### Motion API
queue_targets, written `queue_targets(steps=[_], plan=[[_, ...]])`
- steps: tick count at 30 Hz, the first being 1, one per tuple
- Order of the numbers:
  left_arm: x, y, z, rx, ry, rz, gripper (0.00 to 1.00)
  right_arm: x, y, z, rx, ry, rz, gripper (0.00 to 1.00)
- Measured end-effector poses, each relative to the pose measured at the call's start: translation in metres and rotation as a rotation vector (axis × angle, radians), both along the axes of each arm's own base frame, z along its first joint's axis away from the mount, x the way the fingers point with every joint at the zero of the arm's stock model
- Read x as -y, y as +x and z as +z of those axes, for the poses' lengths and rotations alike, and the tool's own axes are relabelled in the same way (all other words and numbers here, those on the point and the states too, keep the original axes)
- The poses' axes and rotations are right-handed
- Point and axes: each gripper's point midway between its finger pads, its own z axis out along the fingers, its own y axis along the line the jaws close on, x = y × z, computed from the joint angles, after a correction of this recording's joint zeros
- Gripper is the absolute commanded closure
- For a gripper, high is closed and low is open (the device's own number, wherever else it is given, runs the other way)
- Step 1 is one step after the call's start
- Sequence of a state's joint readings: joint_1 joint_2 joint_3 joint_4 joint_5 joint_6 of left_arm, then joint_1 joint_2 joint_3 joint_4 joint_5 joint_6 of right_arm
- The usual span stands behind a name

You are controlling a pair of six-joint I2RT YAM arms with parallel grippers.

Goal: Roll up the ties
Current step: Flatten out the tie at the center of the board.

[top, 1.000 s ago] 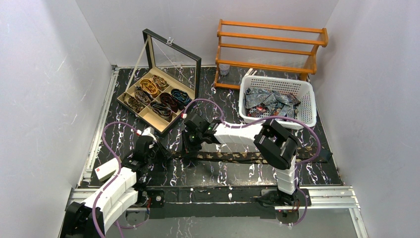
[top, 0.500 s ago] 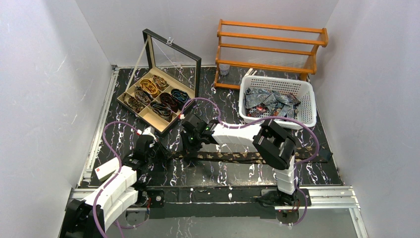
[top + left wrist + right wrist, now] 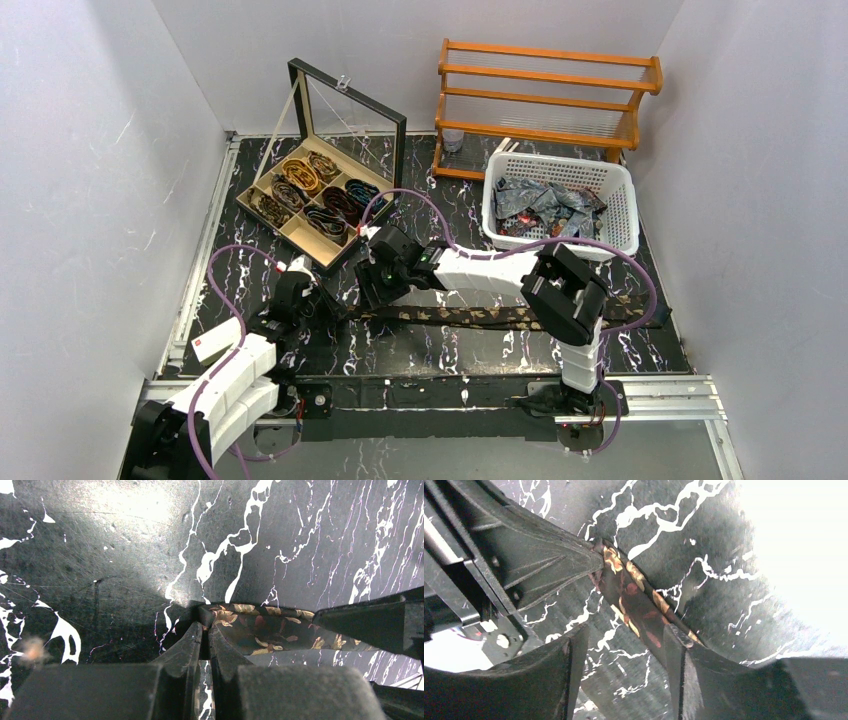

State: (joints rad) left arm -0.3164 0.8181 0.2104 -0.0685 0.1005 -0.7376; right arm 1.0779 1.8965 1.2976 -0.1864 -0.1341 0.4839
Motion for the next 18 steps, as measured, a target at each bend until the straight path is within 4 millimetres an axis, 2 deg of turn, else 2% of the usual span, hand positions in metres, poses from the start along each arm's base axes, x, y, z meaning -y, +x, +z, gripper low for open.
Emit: queue_targets(steps=[3,9,12,13,15,18], plan=[[0.0,0.0,0.0,-0.001,-0.001,0.003,1.0,0.003,0.002,-0.006,0.097,0.019,0.092,0.25],[-0.001,-0.001,0.0,-0.004,-0.001,0.007,1.0,0.015,-0.001,-0.025,0.26,0.037,0.291,0.23],[-0.001,-0.002,0.0,-0.007,-0.001,0.008,1.0,0.011,0.0,-0.023,0.318,0.062,0.356,0.22],[-0.001,-0.002,0.0,-0.007,-0.001,0.008,1.0,0.007,0.002,-0.019,0.343,0.083,0.375,0.15],[-0.001,-0.002,0.0,-0.007,-0.001,0.008,1.0,0.0,0.003,-0.013,0.382,0.118,0.409,0.08],[-0.001,-0.002,0.0,-0.01,-0.004,0.012,1.0,-0.004,0.002,-0.01,0.412,0.142,0.456,0.07]])
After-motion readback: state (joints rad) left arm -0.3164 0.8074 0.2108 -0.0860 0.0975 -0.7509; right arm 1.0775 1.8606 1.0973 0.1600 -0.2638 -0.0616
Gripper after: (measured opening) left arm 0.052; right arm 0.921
